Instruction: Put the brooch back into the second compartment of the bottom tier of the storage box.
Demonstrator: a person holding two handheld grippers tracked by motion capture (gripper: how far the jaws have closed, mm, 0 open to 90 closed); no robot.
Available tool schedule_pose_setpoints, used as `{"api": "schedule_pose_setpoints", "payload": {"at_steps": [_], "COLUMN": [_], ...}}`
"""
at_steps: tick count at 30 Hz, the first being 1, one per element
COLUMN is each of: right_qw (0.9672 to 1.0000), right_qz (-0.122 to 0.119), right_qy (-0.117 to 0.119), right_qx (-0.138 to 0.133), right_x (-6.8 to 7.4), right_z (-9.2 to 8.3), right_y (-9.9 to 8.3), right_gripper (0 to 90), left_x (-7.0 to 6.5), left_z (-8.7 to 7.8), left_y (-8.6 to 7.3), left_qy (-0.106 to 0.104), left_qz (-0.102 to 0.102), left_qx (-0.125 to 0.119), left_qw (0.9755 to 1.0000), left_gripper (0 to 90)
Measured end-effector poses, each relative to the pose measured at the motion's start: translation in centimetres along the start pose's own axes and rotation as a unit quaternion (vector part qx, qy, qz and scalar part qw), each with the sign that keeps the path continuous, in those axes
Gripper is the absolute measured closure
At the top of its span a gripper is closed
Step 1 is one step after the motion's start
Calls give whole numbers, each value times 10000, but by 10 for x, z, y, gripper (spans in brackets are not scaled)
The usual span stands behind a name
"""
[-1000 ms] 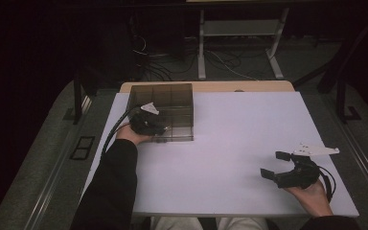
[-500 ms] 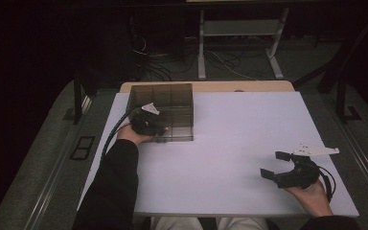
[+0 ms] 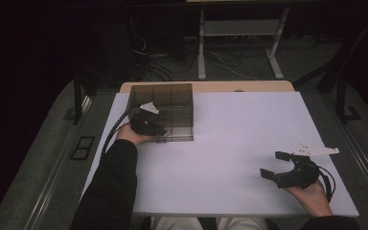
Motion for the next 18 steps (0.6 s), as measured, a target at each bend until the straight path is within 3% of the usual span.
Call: {"api": "schedule_pose_setpoints", "payload": {"at_steps": [18], "right_qw": [9999], "right_qz": [60], "right_qy": [-22], "right_qx": [-82], "right_x": [-1], "right_z": [-3], "right_y": [1], "right_gripper": [4], "left_x": [-15], "left_z": [-28], "left_y": [6], "left_qy": [24], "left_qz": [-183], "left_qx": [-267], "left_qw": [9995], "left_gripper": [387]}}
Point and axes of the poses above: each handheld gripper's, and its own axes: z roughly forward along the jaws, y roughly out of its top, x roughly to its left, the point moved 1 cm from there along z, roughly forward along the jaws, and after that the axes turned 5 degrees about y, right-handed, at the moved point
